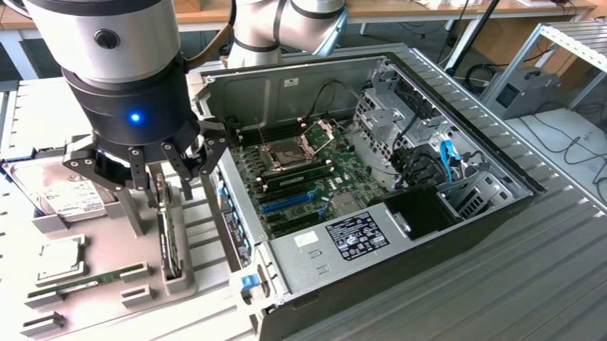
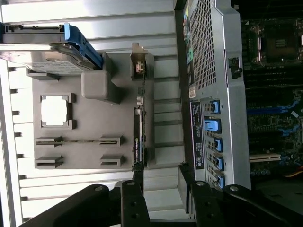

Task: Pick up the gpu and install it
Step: 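Pick up the gpu and move the gpu toward the slot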

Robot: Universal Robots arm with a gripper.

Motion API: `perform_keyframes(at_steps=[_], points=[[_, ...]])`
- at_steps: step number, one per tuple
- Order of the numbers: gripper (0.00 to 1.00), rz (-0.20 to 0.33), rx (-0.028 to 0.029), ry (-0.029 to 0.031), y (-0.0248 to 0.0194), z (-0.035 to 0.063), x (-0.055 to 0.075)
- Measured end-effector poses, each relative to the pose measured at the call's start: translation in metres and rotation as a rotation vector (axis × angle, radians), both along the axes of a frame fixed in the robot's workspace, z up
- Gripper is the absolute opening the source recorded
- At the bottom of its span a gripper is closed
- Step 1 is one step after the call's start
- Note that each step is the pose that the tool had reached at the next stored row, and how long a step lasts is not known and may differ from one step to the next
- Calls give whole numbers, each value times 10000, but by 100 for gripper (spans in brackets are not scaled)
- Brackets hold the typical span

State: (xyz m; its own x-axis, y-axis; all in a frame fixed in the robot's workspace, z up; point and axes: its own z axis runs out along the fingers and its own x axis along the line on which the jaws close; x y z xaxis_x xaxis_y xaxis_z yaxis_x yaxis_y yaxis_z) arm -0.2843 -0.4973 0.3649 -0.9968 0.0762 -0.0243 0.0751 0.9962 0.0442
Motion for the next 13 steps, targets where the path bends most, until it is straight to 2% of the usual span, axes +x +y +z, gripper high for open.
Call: perform_keyframes(at_steps=[13], points=[[42, 0, 0, 0, 0, -34, 0]])
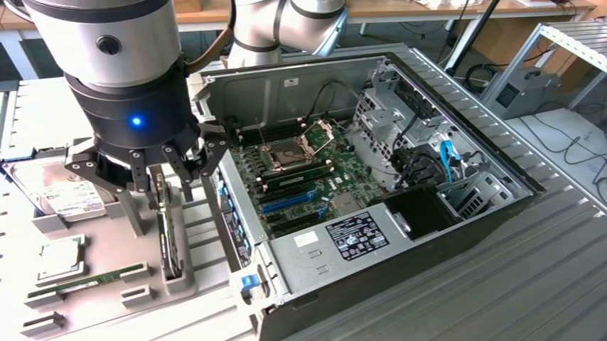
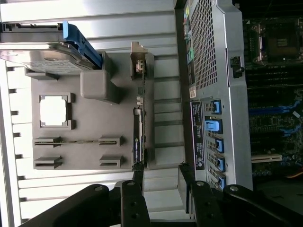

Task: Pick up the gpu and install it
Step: 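Pick up the gpu and move the gpu toward the slot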

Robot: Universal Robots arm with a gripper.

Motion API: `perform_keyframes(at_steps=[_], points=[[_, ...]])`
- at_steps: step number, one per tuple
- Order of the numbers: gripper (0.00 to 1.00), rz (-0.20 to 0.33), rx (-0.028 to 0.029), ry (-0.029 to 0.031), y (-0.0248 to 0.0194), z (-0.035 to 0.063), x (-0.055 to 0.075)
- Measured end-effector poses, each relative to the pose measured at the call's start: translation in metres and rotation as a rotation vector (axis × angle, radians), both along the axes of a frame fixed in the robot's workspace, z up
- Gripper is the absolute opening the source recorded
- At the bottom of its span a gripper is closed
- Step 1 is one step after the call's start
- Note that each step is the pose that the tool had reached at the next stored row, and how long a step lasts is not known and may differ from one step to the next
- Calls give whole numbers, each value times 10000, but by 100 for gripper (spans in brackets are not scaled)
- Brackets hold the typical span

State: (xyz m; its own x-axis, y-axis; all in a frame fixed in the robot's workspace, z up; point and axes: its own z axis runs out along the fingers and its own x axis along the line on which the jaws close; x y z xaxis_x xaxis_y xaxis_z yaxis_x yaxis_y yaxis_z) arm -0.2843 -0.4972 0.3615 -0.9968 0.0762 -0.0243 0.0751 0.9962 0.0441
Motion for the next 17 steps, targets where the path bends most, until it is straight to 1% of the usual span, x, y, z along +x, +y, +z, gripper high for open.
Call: perform_keyframes(at_steps=[17], points=[[42, 1, 0, 0, 0, -35, 0]])
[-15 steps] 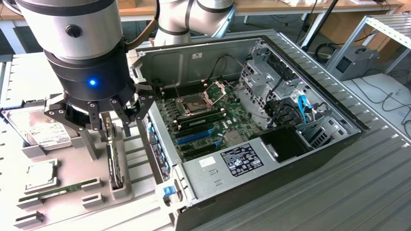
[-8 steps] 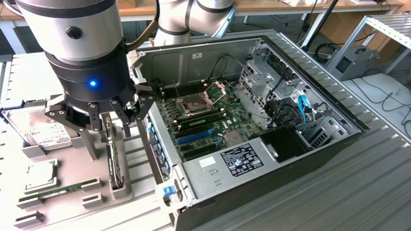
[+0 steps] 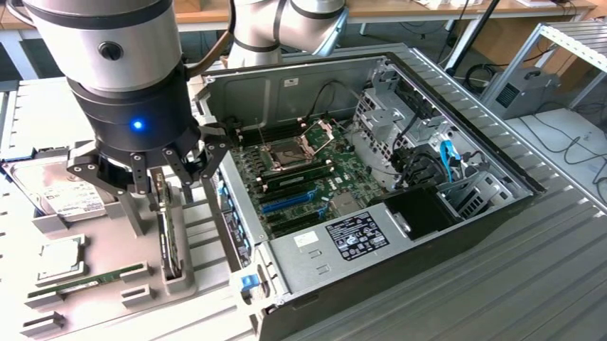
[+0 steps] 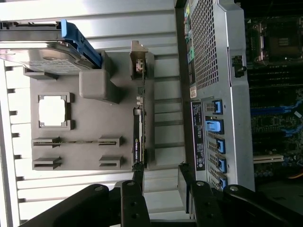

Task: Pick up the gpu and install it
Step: 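Pick up the gpu and move the gpu toward the slot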

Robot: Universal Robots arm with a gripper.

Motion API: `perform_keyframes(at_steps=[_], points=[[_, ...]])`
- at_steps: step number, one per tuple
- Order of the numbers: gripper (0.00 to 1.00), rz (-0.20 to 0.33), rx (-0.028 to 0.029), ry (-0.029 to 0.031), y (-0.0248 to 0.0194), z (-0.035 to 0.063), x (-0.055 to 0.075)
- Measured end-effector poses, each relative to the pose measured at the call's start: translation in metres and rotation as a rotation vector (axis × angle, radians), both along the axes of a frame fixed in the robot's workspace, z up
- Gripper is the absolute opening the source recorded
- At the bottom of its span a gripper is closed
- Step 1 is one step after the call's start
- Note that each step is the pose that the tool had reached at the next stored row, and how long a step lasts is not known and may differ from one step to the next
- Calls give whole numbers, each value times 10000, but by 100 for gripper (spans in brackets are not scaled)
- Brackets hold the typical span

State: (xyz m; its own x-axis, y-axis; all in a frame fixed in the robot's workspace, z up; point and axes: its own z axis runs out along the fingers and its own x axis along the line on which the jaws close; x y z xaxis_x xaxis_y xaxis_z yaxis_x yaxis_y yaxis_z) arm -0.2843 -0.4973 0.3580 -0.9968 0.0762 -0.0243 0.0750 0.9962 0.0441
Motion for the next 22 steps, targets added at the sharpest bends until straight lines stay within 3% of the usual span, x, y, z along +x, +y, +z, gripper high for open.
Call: perform_keyframes(at_steps=[22], points=[[42, 0, 0, 0, 0, -42, 0]])
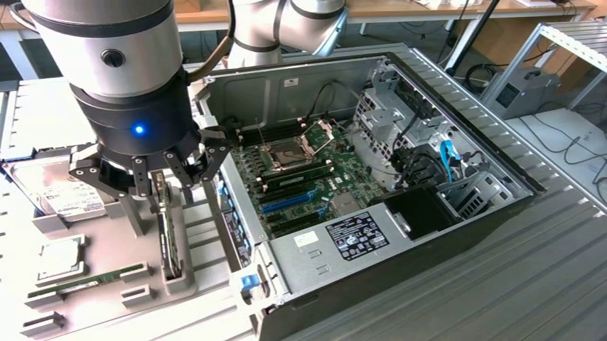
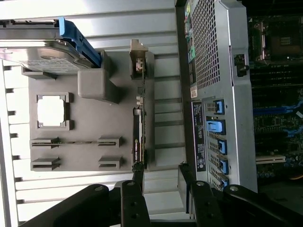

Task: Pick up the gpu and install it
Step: 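Pick up the gpu and move the gpu toward the slot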

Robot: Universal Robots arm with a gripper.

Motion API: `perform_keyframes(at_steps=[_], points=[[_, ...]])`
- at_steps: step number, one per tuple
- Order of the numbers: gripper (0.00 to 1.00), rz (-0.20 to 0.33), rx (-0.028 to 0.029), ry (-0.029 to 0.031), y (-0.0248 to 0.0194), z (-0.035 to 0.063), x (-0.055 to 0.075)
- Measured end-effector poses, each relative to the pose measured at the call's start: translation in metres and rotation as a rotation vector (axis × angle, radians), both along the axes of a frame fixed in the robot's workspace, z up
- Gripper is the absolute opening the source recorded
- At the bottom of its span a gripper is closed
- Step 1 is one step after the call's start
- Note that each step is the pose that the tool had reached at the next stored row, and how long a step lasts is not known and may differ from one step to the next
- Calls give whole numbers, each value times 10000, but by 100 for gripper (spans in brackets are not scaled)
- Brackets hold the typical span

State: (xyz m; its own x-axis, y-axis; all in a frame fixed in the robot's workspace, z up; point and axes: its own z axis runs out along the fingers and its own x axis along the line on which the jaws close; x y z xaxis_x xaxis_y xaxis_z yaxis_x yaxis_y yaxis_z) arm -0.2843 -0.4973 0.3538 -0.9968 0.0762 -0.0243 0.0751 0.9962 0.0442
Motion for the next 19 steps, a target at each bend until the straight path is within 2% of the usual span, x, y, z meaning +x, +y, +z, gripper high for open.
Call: perform_keyframes(at_steps=[19], points=[[42, 1, 0, 0, 0, -44, 0]])
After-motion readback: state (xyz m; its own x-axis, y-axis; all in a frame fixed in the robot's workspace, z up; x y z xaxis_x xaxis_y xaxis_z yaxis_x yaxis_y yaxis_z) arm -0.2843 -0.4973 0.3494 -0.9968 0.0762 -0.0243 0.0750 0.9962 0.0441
